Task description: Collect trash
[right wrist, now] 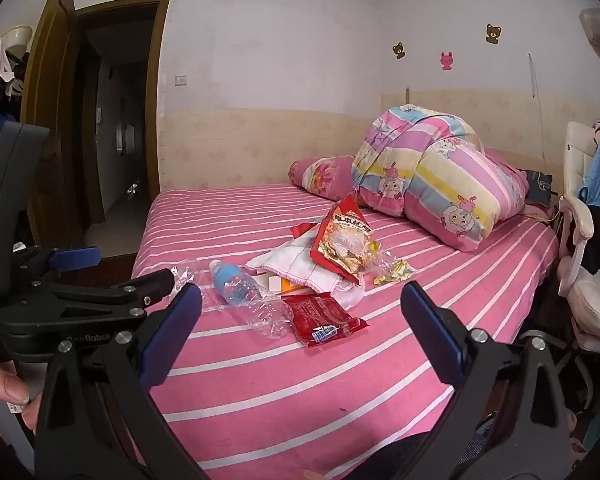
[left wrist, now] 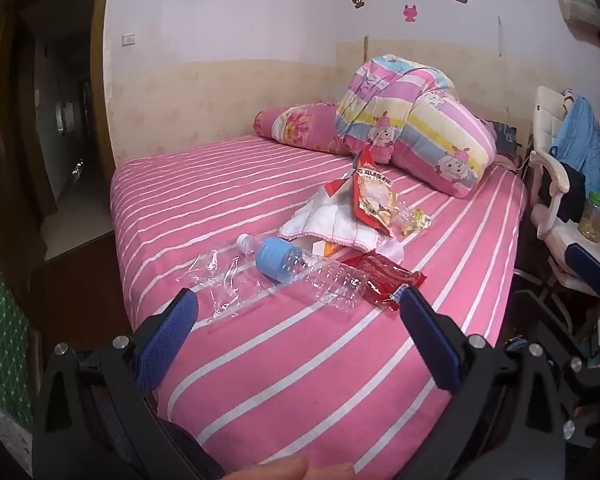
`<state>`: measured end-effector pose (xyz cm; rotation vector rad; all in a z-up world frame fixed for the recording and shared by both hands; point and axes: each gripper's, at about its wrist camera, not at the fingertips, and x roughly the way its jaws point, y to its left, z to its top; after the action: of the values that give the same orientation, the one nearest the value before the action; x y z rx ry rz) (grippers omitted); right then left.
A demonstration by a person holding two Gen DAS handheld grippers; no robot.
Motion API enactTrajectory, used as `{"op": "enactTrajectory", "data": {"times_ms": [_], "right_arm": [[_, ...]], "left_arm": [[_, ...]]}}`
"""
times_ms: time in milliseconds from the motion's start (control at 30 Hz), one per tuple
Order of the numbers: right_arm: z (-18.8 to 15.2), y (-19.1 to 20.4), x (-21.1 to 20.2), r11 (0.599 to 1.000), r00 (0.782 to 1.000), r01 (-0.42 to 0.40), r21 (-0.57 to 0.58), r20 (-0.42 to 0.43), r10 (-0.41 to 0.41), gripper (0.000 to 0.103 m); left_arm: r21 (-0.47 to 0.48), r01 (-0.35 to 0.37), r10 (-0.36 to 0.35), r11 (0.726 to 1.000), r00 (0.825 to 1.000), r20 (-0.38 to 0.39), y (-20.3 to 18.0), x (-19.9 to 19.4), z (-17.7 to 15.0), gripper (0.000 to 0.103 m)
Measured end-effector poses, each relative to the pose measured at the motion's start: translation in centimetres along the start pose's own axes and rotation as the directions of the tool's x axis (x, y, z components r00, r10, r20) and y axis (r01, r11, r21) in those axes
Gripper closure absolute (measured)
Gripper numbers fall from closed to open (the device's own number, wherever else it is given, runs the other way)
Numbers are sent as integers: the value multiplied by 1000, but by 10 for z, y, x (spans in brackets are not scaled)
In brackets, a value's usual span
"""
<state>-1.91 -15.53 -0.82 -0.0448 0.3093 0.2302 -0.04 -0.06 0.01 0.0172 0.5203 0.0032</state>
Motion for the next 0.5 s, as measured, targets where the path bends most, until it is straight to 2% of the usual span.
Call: {"op": "enactTrajectory", "data": {"times_ms": [500], "right_arm": [[4,-3,-1,1000,1000,-1,10,7,1,4]], "left_arm": [[-10,8,-8,1000,1000,-10,1,3,-5,5]]}}
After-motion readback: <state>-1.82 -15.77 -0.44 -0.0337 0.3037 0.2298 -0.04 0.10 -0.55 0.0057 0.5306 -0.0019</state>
